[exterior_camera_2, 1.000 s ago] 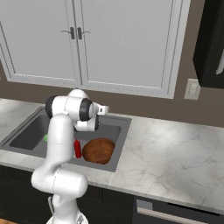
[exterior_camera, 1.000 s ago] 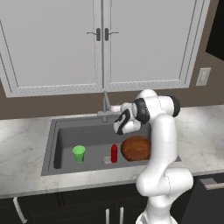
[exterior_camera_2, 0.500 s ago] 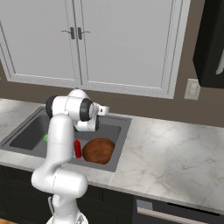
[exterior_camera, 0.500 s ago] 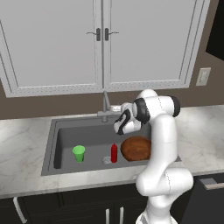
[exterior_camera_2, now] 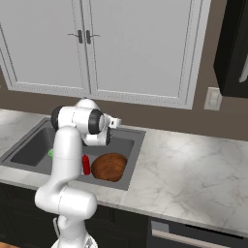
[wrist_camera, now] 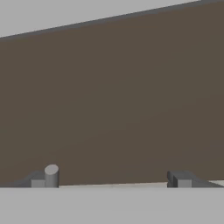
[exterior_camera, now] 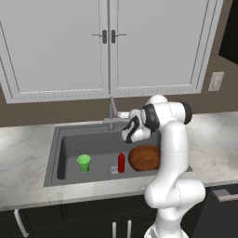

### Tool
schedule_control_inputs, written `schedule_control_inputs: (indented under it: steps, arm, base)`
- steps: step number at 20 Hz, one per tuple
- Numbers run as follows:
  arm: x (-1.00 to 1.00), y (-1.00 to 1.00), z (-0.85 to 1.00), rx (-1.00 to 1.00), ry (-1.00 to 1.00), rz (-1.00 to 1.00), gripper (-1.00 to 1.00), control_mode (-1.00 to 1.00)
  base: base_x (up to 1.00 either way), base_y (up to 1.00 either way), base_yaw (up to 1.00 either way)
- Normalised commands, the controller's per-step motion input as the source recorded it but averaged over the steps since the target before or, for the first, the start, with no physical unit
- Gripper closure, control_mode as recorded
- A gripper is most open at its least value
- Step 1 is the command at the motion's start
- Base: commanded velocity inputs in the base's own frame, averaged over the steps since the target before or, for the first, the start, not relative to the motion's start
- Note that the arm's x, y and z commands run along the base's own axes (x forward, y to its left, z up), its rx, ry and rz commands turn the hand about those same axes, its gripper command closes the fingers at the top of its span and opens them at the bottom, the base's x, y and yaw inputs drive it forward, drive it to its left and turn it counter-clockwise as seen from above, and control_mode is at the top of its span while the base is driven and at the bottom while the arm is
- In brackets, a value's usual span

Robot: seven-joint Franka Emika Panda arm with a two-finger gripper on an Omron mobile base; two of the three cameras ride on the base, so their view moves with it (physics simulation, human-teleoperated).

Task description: Pick the cup and bowl and place them in the sink. Then turn on the water.

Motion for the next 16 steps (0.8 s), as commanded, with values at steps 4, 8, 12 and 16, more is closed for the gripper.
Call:
schedule_control_inputs:
  steps: [4,8,12,16]
  arm:
    - [0.00,-0.56,0.00,0.01,0.00,0.00,-1.00,-1.00]
    - [0.00,-0.56,0.00,0.00,-0.01,0.00,-1.00,-1.00]
    - [0.00,-0.55,0.00,0.00,-0.03,0.00,-1.00,-1.00]
    - [0.00,-0.52,0.00,0.00,-0.05,0.00,-1.00,-1.00]
  base:
    - [0.00,0.00,0.00]
    - [0.00,0.00,0.00]
    - [0.00,0.00,0.00]
    - [0.00,0.00,0.00]
